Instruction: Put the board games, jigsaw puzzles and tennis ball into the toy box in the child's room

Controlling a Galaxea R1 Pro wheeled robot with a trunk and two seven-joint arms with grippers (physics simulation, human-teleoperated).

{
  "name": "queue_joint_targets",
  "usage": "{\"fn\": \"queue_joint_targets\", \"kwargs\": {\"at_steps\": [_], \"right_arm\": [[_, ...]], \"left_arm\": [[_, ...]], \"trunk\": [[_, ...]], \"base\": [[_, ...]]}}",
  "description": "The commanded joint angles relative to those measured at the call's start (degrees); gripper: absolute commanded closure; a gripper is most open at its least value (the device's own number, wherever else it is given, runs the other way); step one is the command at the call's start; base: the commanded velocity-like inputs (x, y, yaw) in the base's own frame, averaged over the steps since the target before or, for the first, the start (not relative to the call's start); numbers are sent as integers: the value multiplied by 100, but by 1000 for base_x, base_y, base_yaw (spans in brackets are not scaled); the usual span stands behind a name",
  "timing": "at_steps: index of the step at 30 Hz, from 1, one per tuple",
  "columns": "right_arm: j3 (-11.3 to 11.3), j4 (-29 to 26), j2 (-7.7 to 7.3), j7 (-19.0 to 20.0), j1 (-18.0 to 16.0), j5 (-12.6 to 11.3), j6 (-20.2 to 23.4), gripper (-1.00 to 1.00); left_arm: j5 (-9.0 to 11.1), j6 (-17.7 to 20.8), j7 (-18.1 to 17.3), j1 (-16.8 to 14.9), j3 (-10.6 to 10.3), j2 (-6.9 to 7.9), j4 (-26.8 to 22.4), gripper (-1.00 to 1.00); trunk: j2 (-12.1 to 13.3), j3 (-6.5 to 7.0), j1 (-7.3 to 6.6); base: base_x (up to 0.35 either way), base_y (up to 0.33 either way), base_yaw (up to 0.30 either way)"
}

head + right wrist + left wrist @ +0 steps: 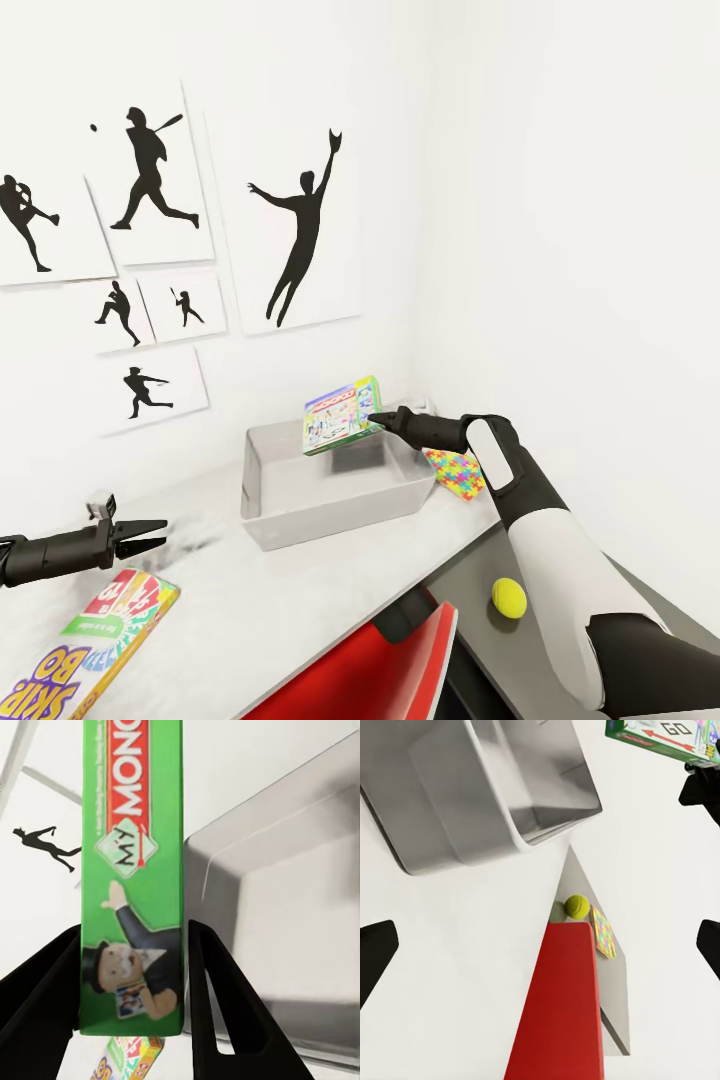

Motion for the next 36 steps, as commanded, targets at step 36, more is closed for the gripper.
{"fn": "queue_joint_targets", "kwargs": {"at_steps": [36], "right_arm": [[-37,29,-88,8,-84,35,92,100]], "left_arm": [[0,61,-22,-3,-2,3,-1,-100]], "trunk": [[-5,14,1]], "base": [[0,0,52]]}}
